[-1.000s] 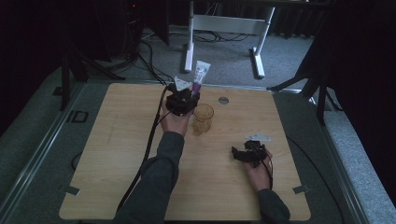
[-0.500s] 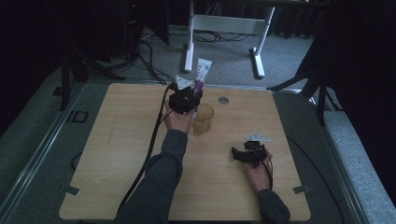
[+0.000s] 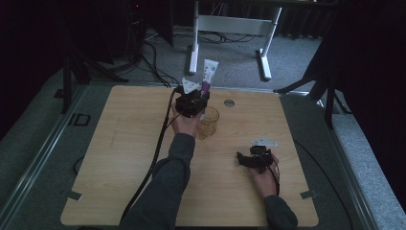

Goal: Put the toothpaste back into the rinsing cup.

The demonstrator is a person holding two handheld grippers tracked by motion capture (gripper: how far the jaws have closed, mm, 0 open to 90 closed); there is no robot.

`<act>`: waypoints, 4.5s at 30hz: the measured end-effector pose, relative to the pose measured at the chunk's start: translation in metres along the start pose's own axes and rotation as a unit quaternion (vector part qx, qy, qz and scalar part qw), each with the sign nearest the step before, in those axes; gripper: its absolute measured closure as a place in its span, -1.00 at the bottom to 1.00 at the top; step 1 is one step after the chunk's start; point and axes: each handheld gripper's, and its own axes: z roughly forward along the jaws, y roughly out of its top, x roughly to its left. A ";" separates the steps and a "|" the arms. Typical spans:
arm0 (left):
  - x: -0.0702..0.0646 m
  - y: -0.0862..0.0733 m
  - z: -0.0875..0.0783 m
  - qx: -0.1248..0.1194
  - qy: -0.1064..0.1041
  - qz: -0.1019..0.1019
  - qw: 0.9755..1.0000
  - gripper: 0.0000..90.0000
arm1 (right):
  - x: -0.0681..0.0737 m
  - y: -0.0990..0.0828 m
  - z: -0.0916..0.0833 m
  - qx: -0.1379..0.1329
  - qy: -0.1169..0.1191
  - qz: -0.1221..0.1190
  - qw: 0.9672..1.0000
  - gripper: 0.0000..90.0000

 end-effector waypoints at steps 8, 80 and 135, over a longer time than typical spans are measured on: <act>-0.001 -0.003 0.006 0.004 0.002 -0.005 1.000 0.59 | 0.000 0.001 0.001 0.000 0.001 0.000 1.000 -0.59; 0.012 -0.008 0.044 0.000 0.004 -0.052 0.999 0.58 | 0.000 0.005 0.006 0.000 0.004 -0.004 1.000 -0.59; 0.000 -0.043 0.072 0.093 -0.006 -0.023 0.995 0.52 | 0.000 0.006 0.006 0.001 0.006 -0.005 1.000 -0.59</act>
